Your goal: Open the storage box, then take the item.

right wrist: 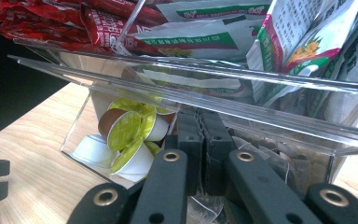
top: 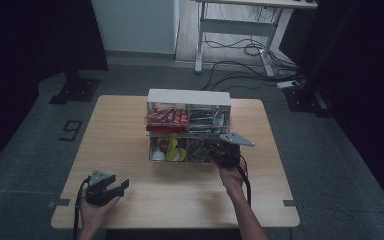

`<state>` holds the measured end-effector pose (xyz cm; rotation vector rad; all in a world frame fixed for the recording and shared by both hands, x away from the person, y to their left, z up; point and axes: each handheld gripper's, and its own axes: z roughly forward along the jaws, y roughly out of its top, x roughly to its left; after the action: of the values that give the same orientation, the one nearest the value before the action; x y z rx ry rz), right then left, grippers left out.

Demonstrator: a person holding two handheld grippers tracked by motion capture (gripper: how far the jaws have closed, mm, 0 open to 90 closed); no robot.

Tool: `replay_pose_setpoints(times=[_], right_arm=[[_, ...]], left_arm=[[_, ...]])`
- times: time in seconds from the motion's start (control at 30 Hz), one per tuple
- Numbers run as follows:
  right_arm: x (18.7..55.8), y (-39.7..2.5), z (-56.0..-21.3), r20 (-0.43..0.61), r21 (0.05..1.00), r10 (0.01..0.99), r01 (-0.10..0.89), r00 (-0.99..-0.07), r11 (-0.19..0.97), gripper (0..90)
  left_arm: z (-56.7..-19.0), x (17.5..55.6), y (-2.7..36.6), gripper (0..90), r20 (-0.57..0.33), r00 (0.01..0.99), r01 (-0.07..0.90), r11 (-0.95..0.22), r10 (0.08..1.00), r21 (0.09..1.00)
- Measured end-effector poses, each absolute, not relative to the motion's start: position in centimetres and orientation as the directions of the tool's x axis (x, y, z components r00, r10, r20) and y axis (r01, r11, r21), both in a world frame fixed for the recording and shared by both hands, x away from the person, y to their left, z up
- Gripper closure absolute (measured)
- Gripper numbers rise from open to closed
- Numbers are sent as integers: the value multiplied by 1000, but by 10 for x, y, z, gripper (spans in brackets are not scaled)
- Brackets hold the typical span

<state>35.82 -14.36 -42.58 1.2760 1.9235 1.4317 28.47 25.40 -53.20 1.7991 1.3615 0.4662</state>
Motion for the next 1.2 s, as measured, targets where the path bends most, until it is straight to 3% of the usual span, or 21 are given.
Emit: replay_pose_setpoints(times=[1.2], right_arm=[[359,-146,-429,187,912,851,410,-491,35,867]], left_arm=[[-493,313,185,395,-143,439,555,-142,887,820]])
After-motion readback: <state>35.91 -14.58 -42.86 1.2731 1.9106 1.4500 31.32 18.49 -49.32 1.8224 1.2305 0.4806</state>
